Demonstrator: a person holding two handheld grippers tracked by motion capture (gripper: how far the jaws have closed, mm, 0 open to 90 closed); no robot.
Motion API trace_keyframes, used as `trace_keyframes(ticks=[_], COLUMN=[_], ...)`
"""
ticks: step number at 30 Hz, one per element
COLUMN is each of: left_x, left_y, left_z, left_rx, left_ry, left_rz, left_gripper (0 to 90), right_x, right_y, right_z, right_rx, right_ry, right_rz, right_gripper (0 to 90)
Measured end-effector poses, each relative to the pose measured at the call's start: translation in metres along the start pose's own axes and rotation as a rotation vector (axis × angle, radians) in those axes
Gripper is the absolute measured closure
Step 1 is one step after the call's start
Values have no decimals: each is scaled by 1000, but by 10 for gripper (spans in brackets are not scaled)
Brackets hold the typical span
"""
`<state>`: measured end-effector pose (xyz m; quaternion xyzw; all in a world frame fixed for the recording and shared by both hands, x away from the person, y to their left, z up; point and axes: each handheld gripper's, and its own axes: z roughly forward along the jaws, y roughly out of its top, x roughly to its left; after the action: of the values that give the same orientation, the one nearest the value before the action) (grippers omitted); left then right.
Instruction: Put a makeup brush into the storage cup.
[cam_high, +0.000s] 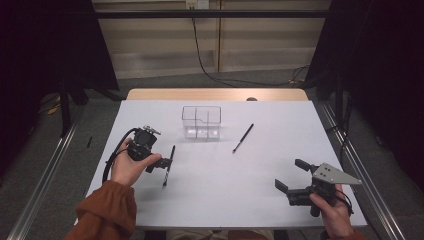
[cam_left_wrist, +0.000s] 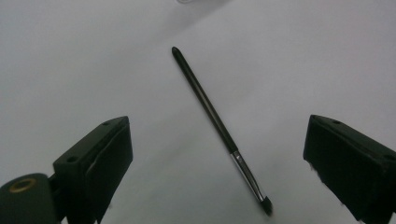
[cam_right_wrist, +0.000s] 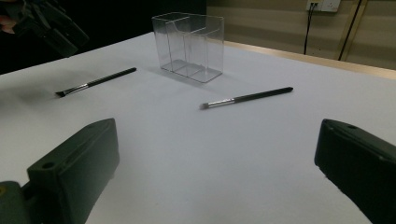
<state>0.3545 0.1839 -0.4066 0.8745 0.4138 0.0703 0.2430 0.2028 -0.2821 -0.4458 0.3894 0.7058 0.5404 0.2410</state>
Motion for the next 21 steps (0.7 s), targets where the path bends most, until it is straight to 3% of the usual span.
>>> trace_keyframes(ticks=[4, 9, 13, 17, 21], left_x=[0, 0, -4, -6, -8], left_y=[3, 7, 9, 8, 9], left_z=[7, 14, 14, 20, 23], left_rx=[50, 172, 174, 221, 235], left_ry=[2, -49, -21, -12, -7], left_rz=[-5, -33, -36, -39, -64], left_gripper=[91, 92, 94, 94, 97], right_x=[1, 2, 2, 2, 2], right_y=[0, 0, 0, 0, -1], right_z=[1, 2, 2, 3, 3], right_rx=[6, 8, 13, 16, 28], right_ry=[9, 15, 16, 18, 15], right_rz=[1, 0, 5, 6, 0], right_gripper=[0, 0, 0, 0, 0])
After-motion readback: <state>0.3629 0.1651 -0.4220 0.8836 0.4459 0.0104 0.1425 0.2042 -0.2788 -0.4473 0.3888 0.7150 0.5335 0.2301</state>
